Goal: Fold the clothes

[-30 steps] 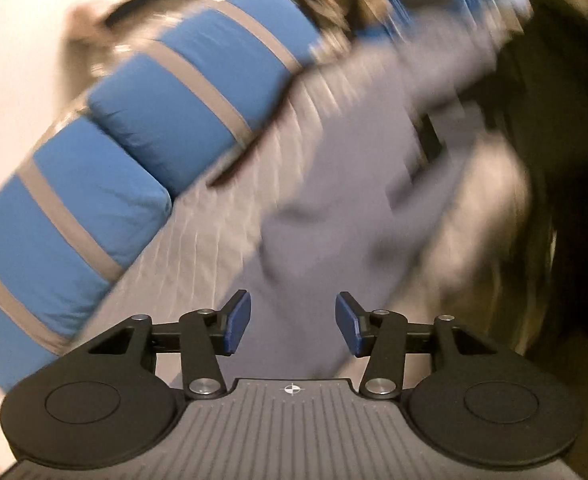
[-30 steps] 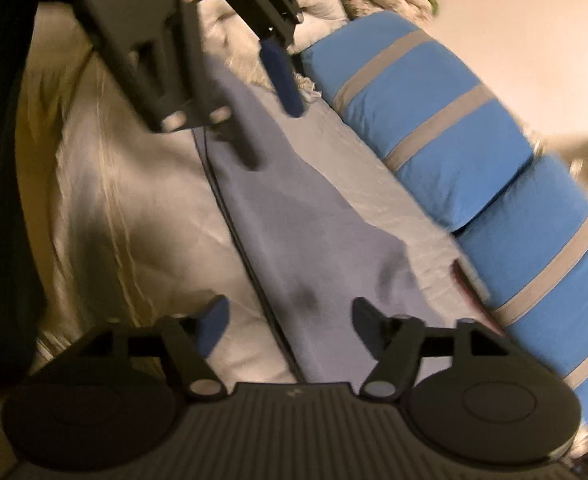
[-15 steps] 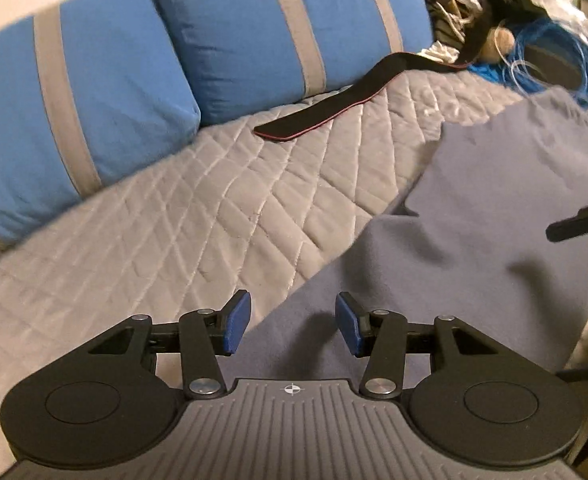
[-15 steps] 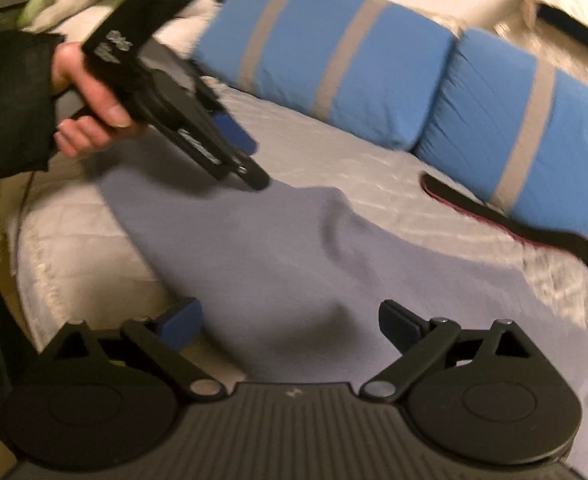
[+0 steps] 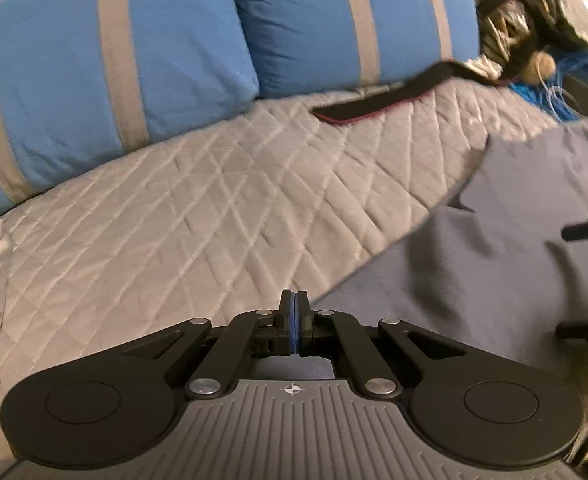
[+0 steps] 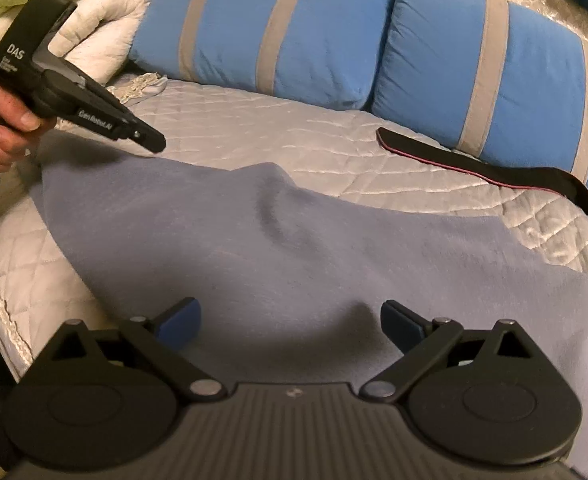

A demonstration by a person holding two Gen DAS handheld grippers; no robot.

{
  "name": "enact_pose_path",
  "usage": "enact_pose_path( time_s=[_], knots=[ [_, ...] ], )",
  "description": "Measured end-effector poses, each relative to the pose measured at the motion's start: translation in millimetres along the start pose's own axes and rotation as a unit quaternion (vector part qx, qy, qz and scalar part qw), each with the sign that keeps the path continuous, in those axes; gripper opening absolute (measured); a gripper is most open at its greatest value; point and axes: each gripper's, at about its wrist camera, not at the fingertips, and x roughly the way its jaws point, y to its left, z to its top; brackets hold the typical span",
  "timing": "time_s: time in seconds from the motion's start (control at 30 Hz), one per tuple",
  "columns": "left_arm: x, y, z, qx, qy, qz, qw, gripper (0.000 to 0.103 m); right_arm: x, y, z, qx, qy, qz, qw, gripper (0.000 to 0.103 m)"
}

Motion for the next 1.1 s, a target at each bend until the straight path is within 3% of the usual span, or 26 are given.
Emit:
enact_pose_path(
  time_s=[0.07,0.13,0.17,0.2,0.23,0.37,0.4,0.47,0.63,1.1],
  knots=[
    [0.8,-1.2,2.6,-0.001,-0.011,-0.005,0.9999,0.006,-0.2,2.8,1.2,-0.005,-0.002,-0.002,1.0,0.101],
    [5.2,-7.8,5.7,0.008,-0.015,-0.018,0.9997,0.024,-1.5,5.8,2.2,-0.01,-0.006,0.002,1.0,0.101],
    [8.1,-11.9,7.3,0.014,-0.016,-0.025,0.9995,0.038,-2.1,6.9,2.1,-0.012,-0.008,0.003,1.0,0.101],
    [11.4,-15.9,8.5,0.019,-0.014,-0.031,0.9992,0.045,-2.7,8.0,2.0,-0.015,-0.01,0.003,1.0,0.101],
    [15.5,-19.2,9.1,0.022,-0.009,-0.035,0.9991,0.045,-2.6,8.4,1.9,-0.017,-0.01,0.003,1.0,0.101],
    [30.6,-23.9,6.5,0.014,0.012,-0.059,0.9981,0.04,-1.7,8.8,1.1,-0.021,-0.009,0.0,1.0,0.101],
    [32.5,-21.8,5.6,0.004,0.017,-0.063,0.9979,0.024,-1.4,8.7,1.2,-0.021,-0.009,0.001,1.0,0.101],
    [31.9,-16.1,4.6,-0.019,0.021,-0.063,0.9976,0.003,-1.1,8.2,1.1,-0.02,-0.008,0.0,1.0,0.101],
    [16.4,-4.9,5.7,-0.037,0.005,-0.064,0.9973,0.003,-1.4,7.4,0.6,-0.02,-0.008,-0.003,1.0,0.101],
    [3.6,-0.9,5.6,-0.027,0.01,-0.035,0.999,0.003,-1.3,5.1,-1.3,-0.017,-0.009,-0.007,1.0,0.101]
  ],
)
